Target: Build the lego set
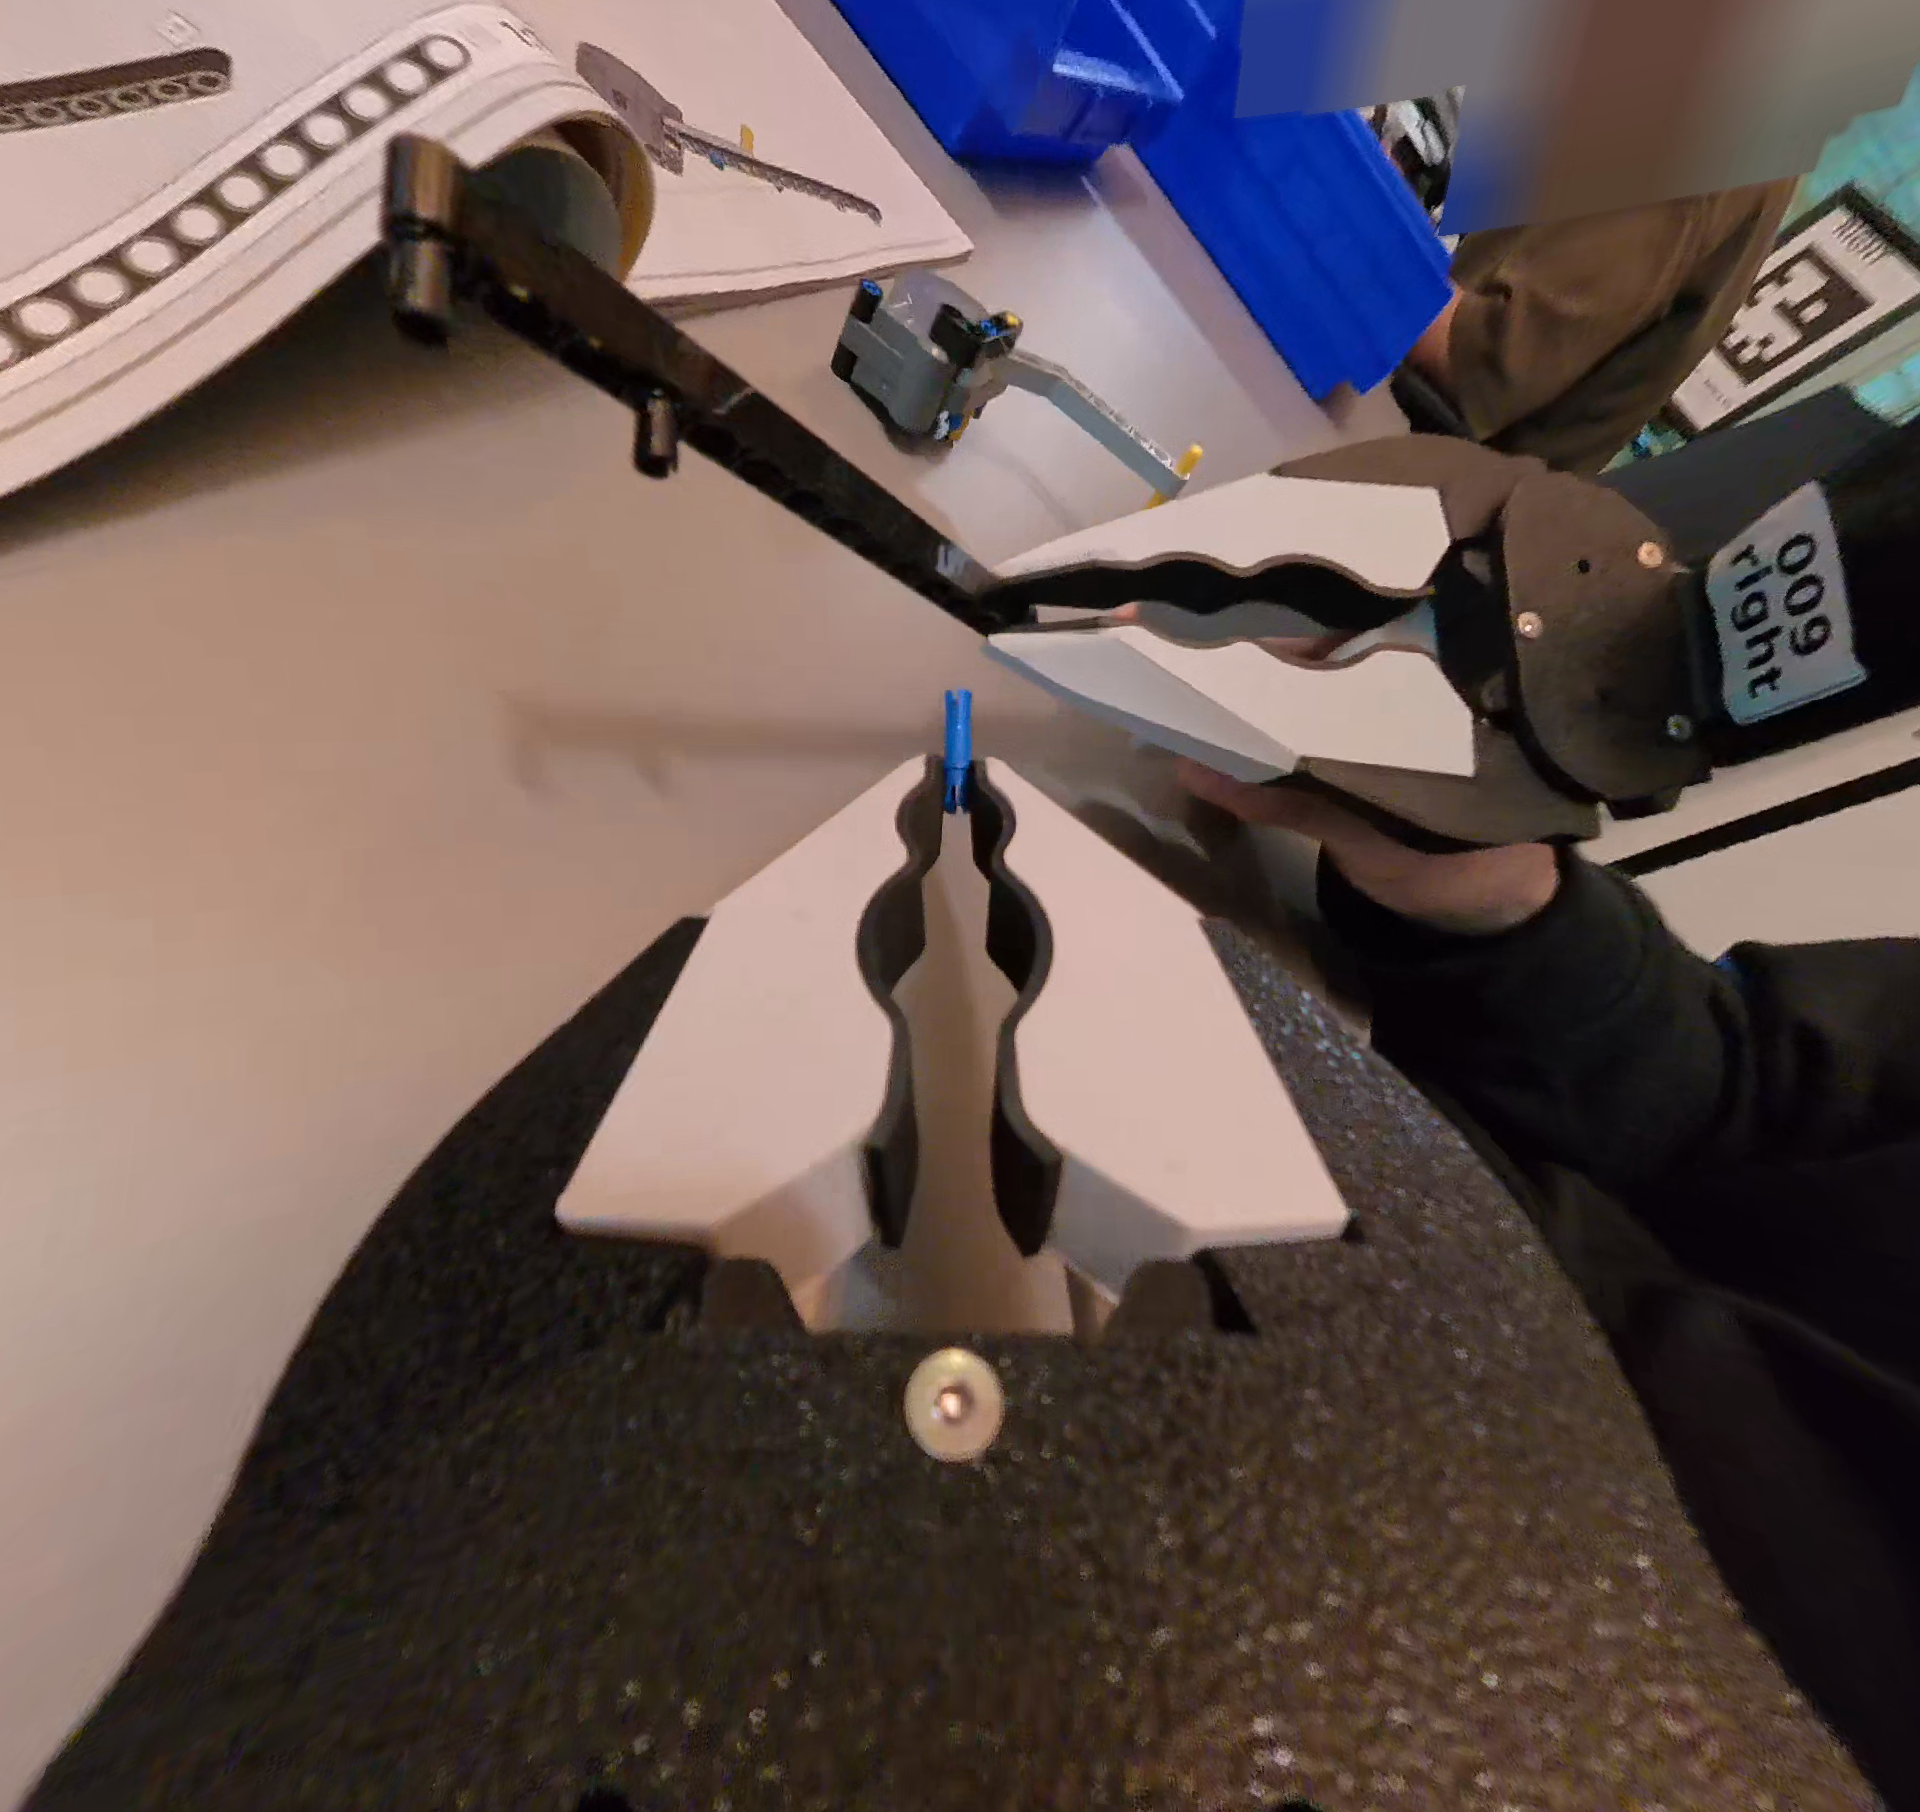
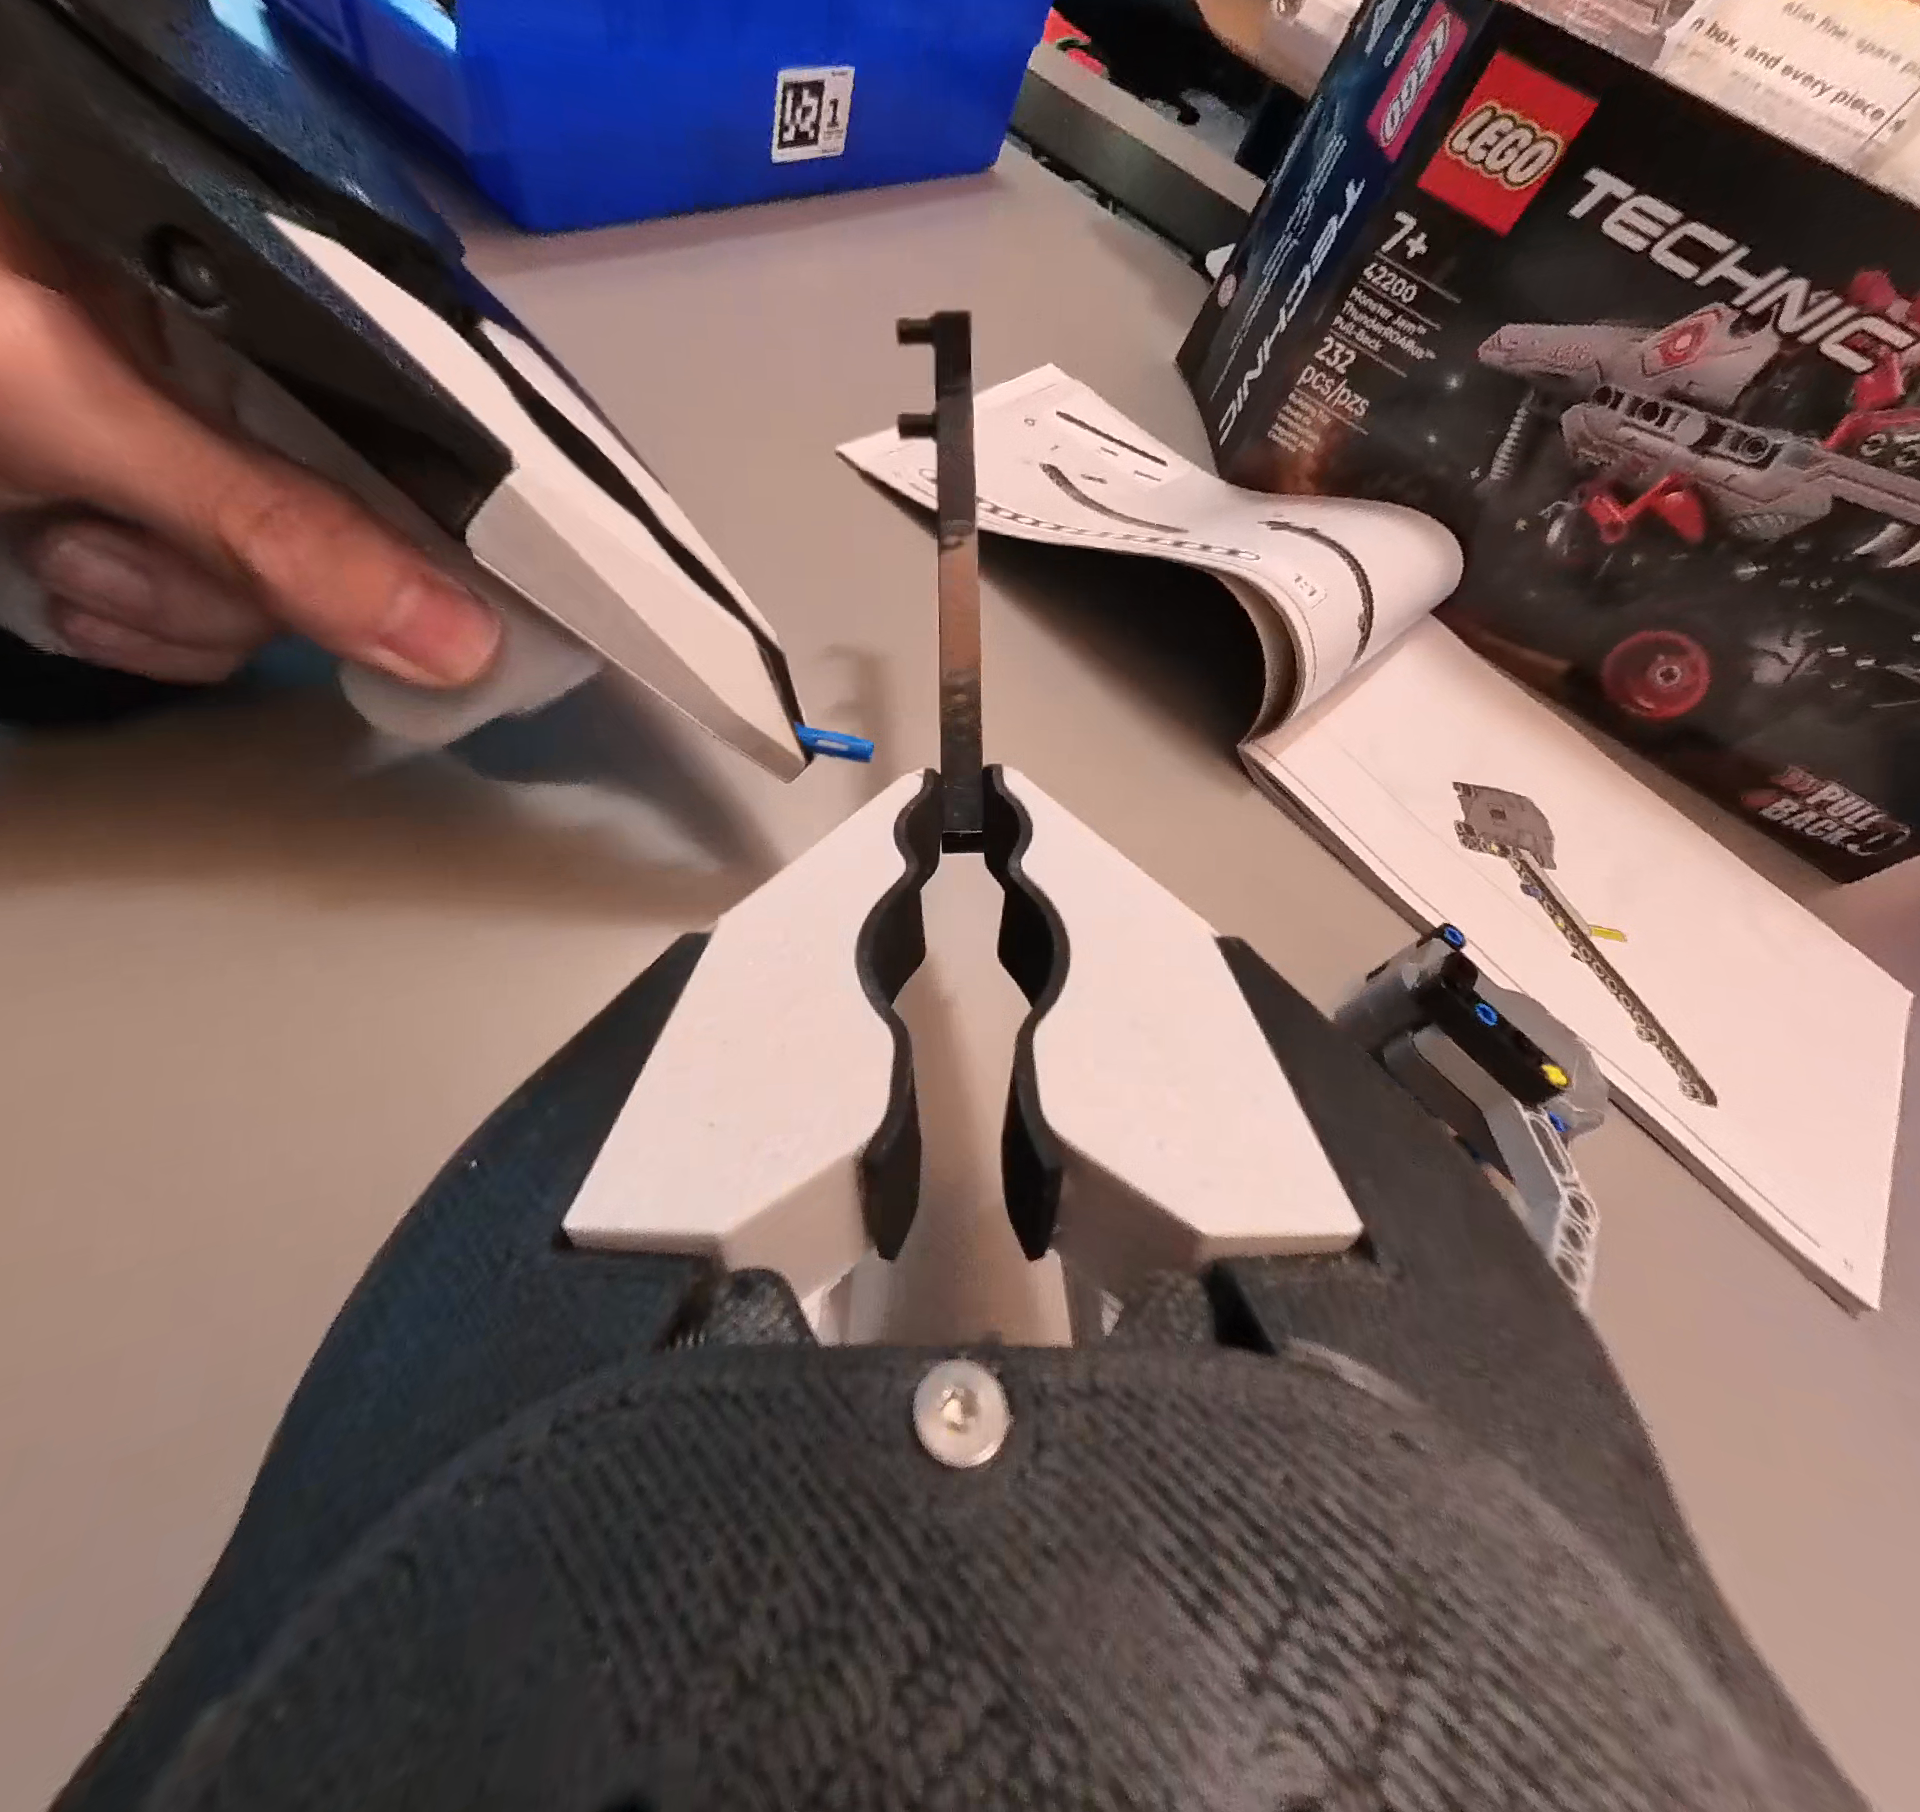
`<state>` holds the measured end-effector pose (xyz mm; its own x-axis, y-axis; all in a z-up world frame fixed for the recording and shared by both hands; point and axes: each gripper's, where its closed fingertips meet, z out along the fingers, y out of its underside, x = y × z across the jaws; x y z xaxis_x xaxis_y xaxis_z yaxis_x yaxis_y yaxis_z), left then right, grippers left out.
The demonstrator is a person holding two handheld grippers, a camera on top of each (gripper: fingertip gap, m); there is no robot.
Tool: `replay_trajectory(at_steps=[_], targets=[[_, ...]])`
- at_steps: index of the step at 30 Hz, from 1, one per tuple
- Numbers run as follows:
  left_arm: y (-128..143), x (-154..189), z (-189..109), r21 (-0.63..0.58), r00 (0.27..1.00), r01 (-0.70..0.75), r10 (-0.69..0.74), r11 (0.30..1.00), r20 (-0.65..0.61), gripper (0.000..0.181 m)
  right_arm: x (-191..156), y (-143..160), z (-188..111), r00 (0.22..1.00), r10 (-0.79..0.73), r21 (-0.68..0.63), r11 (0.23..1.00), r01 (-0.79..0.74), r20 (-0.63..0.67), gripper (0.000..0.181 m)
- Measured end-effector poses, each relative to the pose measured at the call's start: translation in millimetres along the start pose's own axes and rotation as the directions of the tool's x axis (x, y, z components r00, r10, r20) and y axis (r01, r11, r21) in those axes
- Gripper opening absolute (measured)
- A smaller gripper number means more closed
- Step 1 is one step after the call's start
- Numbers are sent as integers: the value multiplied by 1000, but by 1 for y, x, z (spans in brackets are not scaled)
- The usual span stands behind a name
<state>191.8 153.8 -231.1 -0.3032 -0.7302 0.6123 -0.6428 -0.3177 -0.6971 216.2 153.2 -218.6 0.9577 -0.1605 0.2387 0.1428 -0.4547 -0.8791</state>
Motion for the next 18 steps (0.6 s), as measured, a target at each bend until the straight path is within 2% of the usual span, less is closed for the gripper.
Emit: replay_trajectory(at_steps=[5, 18], targets=[[-3, -1, -3, 25, 999, 41, -40, 999, -29, 2, -1, 1, 2, 999, 43, -18, 999, -43, 29, 7], [-5, 1, -3, 37, 994, 87, -84, 995, -71, 2, -9, -5, 4, 996, -82, 8, 997, 83, -28, 7]])
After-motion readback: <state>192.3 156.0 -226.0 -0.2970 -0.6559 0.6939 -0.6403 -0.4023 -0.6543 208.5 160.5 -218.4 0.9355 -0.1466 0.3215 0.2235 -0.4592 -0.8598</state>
